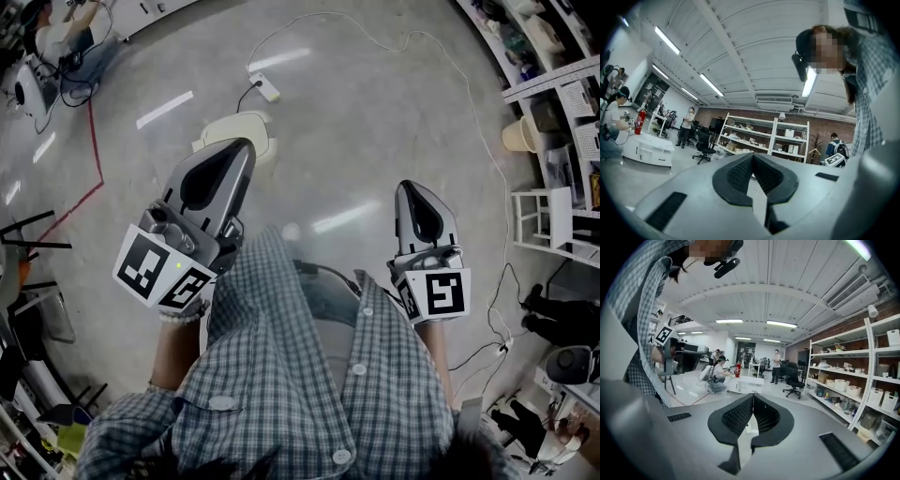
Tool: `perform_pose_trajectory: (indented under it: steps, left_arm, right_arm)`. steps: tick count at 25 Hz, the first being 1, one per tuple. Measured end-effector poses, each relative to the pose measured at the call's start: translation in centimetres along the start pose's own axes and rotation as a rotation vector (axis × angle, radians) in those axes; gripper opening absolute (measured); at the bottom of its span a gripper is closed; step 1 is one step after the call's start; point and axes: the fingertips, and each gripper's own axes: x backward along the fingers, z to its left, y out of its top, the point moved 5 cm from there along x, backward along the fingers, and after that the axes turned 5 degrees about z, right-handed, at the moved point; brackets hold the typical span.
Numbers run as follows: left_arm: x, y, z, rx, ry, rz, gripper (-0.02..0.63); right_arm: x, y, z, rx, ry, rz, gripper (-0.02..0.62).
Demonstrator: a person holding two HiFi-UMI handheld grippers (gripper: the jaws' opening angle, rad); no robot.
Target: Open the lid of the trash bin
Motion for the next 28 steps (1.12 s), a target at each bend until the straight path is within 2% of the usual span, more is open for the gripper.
perform_pose_trajectory:
  steps: [3,13,28]
  left_arm:
    - [-0.8,0.5,1.4,0.003,0.008,-0.003,-0.002]
    - [-0.8,-0.5,5.8,0.029,0.067,-0.013,-0.002]
    - [3.9,-1.3,9.1,0.063,0.288,-0.056,-0.002]
  right_arm:
    - [-1.8,0.5,-0.6,-0.012,-0.006,0.022,0.02]
    - [-7.3,0.7,-0.2,0.026,0.064,0.027,0.02]
    - [-13.5,1.7,2.6,0.112,0.256,0.051,0.02]
